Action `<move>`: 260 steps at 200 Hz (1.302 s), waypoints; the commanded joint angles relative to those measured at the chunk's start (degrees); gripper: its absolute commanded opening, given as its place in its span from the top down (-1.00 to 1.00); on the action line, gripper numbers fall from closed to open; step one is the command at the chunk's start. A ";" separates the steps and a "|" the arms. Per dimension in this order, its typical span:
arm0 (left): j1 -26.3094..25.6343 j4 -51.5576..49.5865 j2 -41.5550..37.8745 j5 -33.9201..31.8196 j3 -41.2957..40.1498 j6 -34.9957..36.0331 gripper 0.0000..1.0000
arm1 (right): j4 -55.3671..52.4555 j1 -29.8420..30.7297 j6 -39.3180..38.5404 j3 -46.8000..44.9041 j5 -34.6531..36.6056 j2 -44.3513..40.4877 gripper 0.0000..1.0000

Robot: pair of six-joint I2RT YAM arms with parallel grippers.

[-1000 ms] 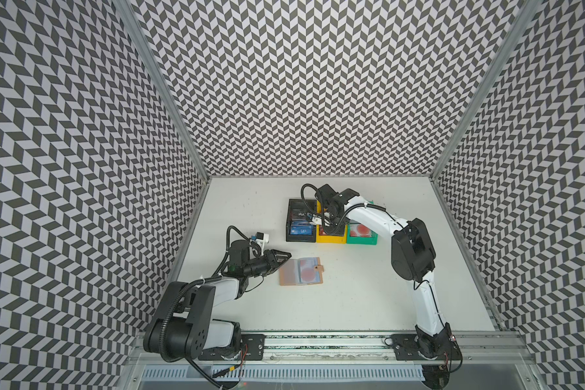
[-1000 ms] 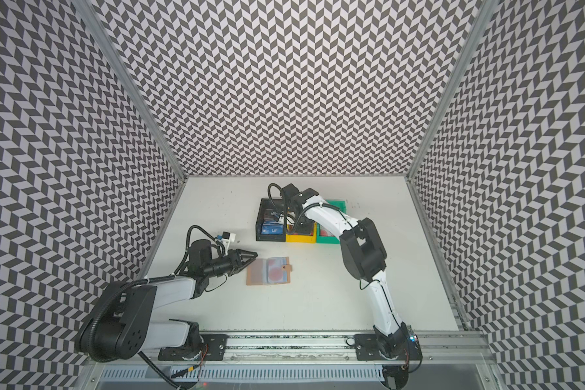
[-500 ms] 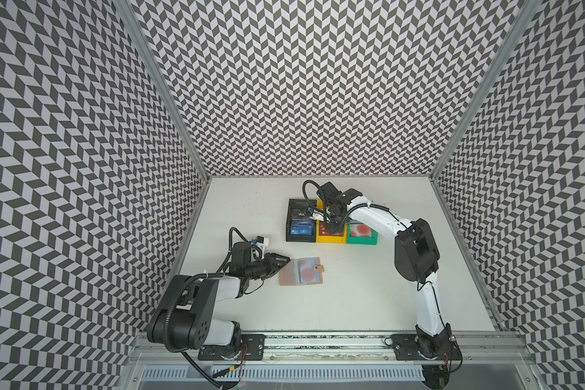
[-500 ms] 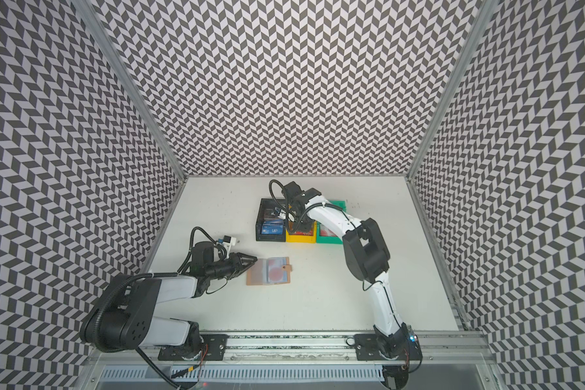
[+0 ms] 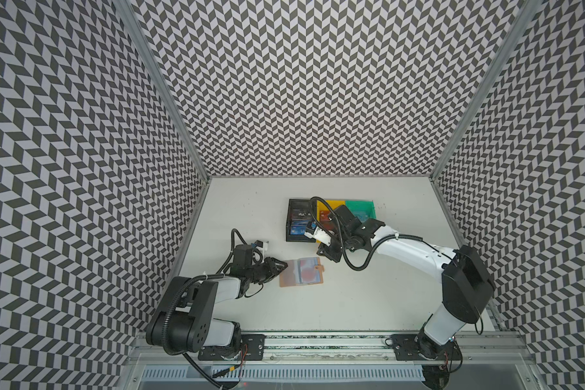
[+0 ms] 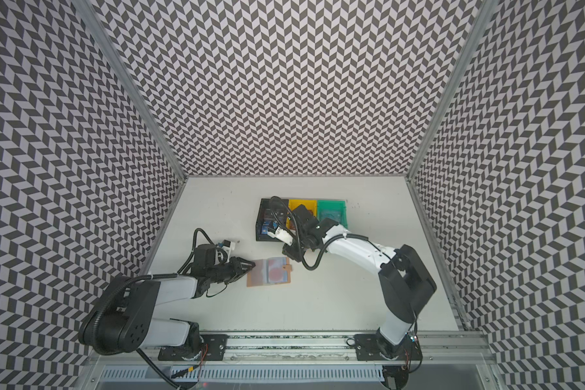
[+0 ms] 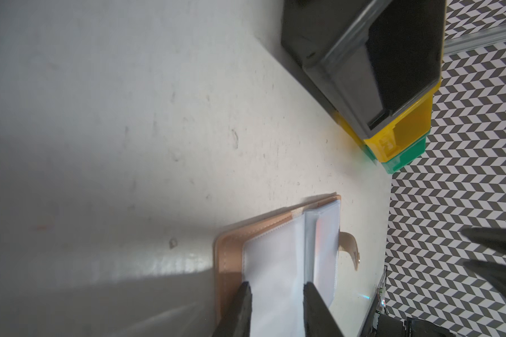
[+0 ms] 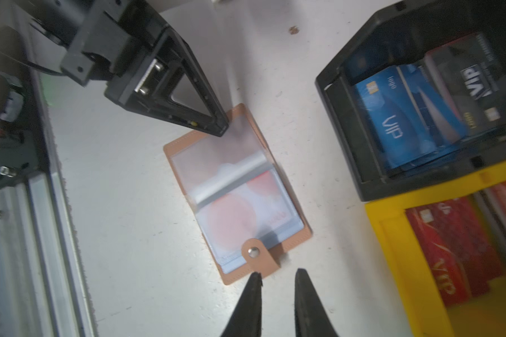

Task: Take the credit cards out of the card holder
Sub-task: Place the credit card in the storage box, then flip over the card slot on the card holder.

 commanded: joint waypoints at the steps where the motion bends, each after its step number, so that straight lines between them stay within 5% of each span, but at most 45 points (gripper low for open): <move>1: -0.67 -1.87 0.32 -2.14 -0.56 1.18 0.34 | 8.08 -0.16 9.82 -2.92 -2.82 1.20 0.62; 92: -1.20 -0.92 1.32 -2.83 -0.41 0.65 0.34 | 14.15 -0.24 15.17 -3.13 -5.70 11.94 0.97; 260: -1.29 1.33 4.92 -2.75 -1.01 0.82 0.35 | 13.55 -0.14 15.38 -3.92 -6.37 16.59 1.00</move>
